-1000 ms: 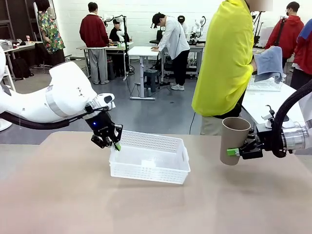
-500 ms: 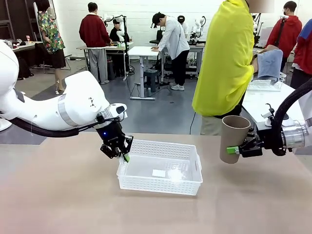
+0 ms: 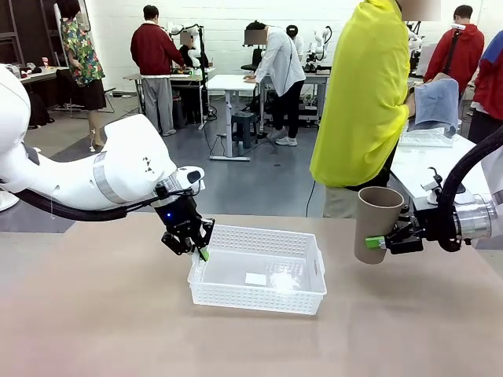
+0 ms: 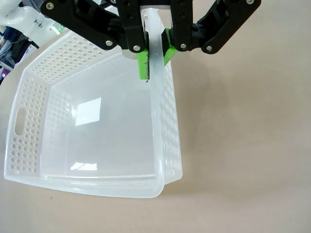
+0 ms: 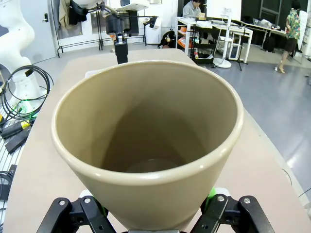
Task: Clean and organize the cups into the basket.
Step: Pick up the Organizing basket and move it to the center of the table, then pick up the Reusable plastic cup from the right side of the table and place it inside the Organizing basket.
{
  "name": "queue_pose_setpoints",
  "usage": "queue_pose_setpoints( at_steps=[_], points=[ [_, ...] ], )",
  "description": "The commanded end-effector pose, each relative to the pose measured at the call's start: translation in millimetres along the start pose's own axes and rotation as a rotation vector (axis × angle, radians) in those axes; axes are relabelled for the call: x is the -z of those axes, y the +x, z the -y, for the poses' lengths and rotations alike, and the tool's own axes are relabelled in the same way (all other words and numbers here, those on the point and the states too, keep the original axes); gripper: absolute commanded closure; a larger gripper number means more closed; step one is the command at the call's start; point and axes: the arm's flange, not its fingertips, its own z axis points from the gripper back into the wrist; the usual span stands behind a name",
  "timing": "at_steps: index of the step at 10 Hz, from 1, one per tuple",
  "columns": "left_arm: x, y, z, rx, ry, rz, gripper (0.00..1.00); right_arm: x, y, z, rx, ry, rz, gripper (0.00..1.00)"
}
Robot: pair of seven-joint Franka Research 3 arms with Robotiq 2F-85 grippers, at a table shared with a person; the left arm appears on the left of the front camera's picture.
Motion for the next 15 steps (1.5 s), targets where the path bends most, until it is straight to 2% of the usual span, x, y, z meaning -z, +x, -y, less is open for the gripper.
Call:
queue_pose_setpoints(
  at_steps=[1, 3, 4, 5, 8, 10, 12, 13, 14, 15],
  points=[
    [-1.1, 0.7, -0.8, -0.001, -0.005, -0.005, 1.0, 11.3, 27.9, -6.4, -0.018, 0.0, 0.018, 0.17],
    [-1.1, 0.7, -0.8, -0.001, -0.005, -0.005, 1.0, 41.9, 88.1, -13.5, -0.012, -0.032, -0.01, 0.17],
    [-1.1, 0.7, -0.8, -0.001, -0.005, -0.005, 1.0, 63.0, 111.8, -18.7, -0.026, -0.03, -0.109, 0.17],
    [-1.1, 0.7, -0.8, -0.001, -0.005, -0.005, 1.0, 89.6, 129.1, -21.7, 0.017, -0.027, -0.253, 0.17],
    [-1.1, 0.7, -0.8, -0.001, -0.005, -0.005, 1.0, 149.1, 191.8, -47.1, -0.013, -0.088, -0.515, 0.17],
    [-1.1, 0.7, -0.8, -0.001, -0.005, -0.005, 1.0, 178.7, 204.8, -61.1, -0.021, -0.094, -0.703, 0.17],
    [-1.1, 0.7, -0.8, -0.001, -0.005, -0.005, 1.0, 202.9, 192.6, -74.9, -0.016, -0.058, -0.854, 0.17],
    [-1.1, 0.7, -0.8, -0.001, -0.005, -0.005, 1.0, 209.8, 185.5, -75.9, -0.006, -0.049, -0.893, 0.17],
    [-1.1, 0.7, -0.8, -0.001, -0.005, -0.005, 1.0, 214.6, 185.9, -75.6, -0.02, -0.032, -0.872, 0.17],
    [-1.1, 0.7, -0.8, -0.001, -0.005, -0.005, 1.0, 199.5, 172.2, -84.0, -0.027, -0.087, -0.858, 0.17]
  ],
)
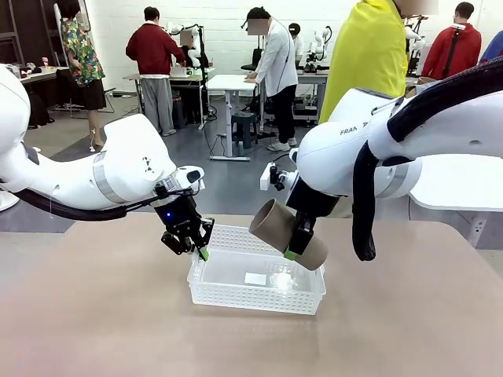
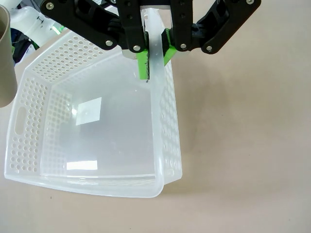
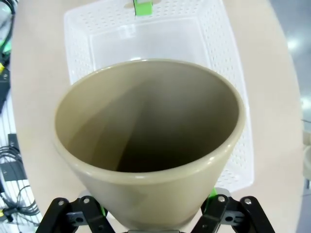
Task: Clean and organize the cups into the basket.
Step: Pick up the Organizing basket and move it to the center of the table, then pick up the Reusable plastic cup from the right side of the table and place it inside the Organizing basket.
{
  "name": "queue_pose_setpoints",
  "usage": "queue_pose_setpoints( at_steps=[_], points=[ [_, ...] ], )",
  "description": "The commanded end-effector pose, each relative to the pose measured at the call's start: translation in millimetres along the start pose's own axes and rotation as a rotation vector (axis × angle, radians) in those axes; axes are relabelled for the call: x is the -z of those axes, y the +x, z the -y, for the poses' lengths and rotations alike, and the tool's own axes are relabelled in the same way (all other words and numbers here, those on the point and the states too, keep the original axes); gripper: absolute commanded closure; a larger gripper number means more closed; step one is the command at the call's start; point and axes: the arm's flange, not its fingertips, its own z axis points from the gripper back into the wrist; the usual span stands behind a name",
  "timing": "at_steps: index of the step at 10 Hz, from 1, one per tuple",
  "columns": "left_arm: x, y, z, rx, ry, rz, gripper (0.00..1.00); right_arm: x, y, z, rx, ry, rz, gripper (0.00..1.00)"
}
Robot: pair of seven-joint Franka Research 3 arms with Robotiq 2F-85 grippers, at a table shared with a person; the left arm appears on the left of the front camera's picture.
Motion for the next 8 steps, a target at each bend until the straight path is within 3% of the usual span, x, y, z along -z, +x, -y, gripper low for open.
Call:
queue_pose_setpoints(
  at_steps=[1, 4, 5, 8],
  points=[
    [-0.4, 0.0, -0.2, 0.001, -0.005, -0.006, 1.0, -8.2, -6.5, 1.1, 0.011, -0.028, 0.028, 0.17],
    [-0.4, 0.0, -0.2, 0.001, -0.005, -0.006, 1.0, -5.5, -2.5, 3.8, 0.009, -0.012, 0.008, 0.17],
    [-0.4, 0.0, -0.2, 0.001, -0.005, -0.006, 1.0, 8.2, 15.9, -6.8, -0.012, -0.077, -0.127, 0.17],
    [-0.4, 0.0, -0.2, 0.001, -0.005, -0.006, 1.0, 26.2, 55.6, -10.1, -0.089, -0.092, -0.225, 0.17]
  ],
)
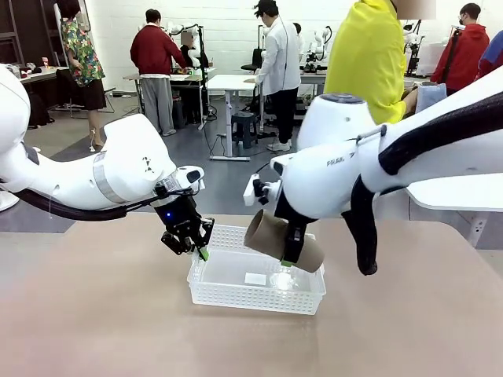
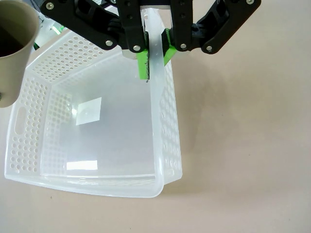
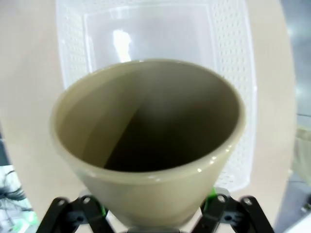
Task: Clean and organize the cups into the basket.
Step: Pick up the Organizing basket and move it to the center of the table, then pick up the Reusable plastic cup from the right side of the table and place it inside the Organizing basket.
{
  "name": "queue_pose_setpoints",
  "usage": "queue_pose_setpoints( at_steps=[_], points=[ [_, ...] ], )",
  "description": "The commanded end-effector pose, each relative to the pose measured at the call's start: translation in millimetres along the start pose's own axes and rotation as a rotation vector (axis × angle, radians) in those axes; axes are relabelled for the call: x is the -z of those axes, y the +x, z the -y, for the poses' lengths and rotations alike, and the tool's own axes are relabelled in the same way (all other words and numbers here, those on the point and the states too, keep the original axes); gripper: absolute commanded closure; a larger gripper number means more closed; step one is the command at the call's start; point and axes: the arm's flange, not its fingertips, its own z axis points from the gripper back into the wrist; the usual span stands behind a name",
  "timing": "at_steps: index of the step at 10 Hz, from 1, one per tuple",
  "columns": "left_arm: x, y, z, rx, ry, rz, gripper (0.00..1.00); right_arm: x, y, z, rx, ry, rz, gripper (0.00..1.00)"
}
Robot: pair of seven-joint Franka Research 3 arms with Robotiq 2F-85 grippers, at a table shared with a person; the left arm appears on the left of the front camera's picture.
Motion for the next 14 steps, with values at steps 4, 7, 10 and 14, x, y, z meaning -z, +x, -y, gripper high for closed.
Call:
queue_pose_setpoints(
  at_steps=[4, 7, 10, 14],
  points=[
    [-0.4, 0.0, -0.3, 0.001, -0.005, -0.006, 1.0, 46.8, 45.9, 18.4, -0.092, 0.038, -0.159, 0.17],
    [-0.4, 0.0, -0.3, 0.001, -0.005, -0.006, 1.0, 76.1, 45.1, 13.6, -0.092, 0.109, -0.243, 0.17],
    [-0.4, 0.0, -0.3, 0.001, -0.005, -0.006, 1.0, 73.3, 39.7, 11.7, -0.084, 0.12, -0.224, 0.0],
    [-0.4, 0.0, -0.3, 0.001, -0.005, -0.006, 1.0, 63.2, 33.1, 10.2, -0.082, 0.117, -0.19, 0.0]
  ],
)
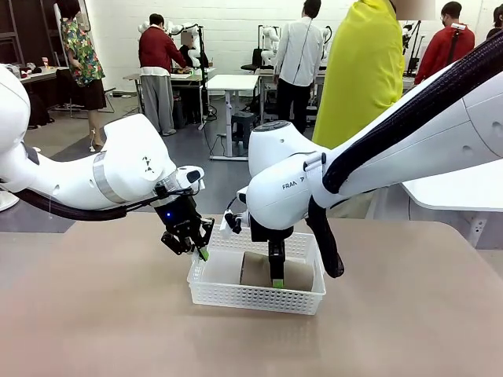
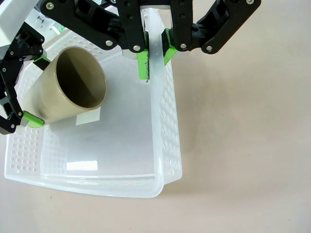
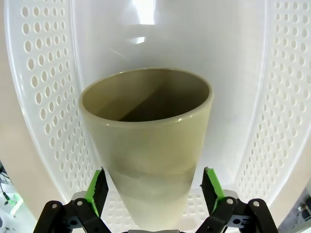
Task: Clean and organize the cups into the basket.
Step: Pick up the Organizing basket and move it to the center of the table, then pick up the Reusable plastic cup from the right side of the table and place it inside the Organizing basket.
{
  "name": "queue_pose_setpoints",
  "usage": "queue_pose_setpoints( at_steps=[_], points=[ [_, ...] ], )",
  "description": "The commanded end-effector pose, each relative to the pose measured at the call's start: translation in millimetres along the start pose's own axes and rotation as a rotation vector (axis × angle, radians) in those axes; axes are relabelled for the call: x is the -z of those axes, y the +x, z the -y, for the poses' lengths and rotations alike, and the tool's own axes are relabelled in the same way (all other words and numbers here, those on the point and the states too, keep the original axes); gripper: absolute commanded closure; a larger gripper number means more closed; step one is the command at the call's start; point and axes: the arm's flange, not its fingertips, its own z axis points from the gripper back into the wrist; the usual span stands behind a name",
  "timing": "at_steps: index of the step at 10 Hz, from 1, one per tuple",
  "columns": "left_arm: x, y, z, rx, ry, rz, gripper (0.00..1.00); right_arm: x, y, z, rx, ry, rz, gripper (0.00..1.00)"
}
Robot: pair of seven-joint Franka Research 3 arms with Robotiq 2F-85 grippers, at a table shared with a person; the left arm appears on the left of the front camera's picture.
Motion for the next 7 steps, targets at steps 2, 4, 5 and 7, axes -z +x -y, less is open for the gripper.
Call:
queue_pose_setpoints(
  at_steps=[2, 4, 5, 7],
  points=[
    [-0.4, 0.0, -0.3, 0.001, -0.005, -0.005, 1.0, -14.6, -23.4, -13.6, 0.021, 0.02, 0.087, 0.0],
    [-0.4, 0.0, -0.3, 0.001, -0.005, -0.005, 1.0, -55.4, -85.5, -35.1, 0.03, 0.025, 0.395, 0.0],
    [-0.4, 0.0, -0.3, 0.001, -0.005, -0.005, 1.0, -69.3, -121.8, -47.1, 0.026, 0.003, 0.541, 0.0],
    [-0.4, 0.0, -0.3, 0.001, -0.005, -0.005, 1.0, -64.2, -216.3, -44.9, 0.056, 0.01, 0.813, 0.0]
  ],
)
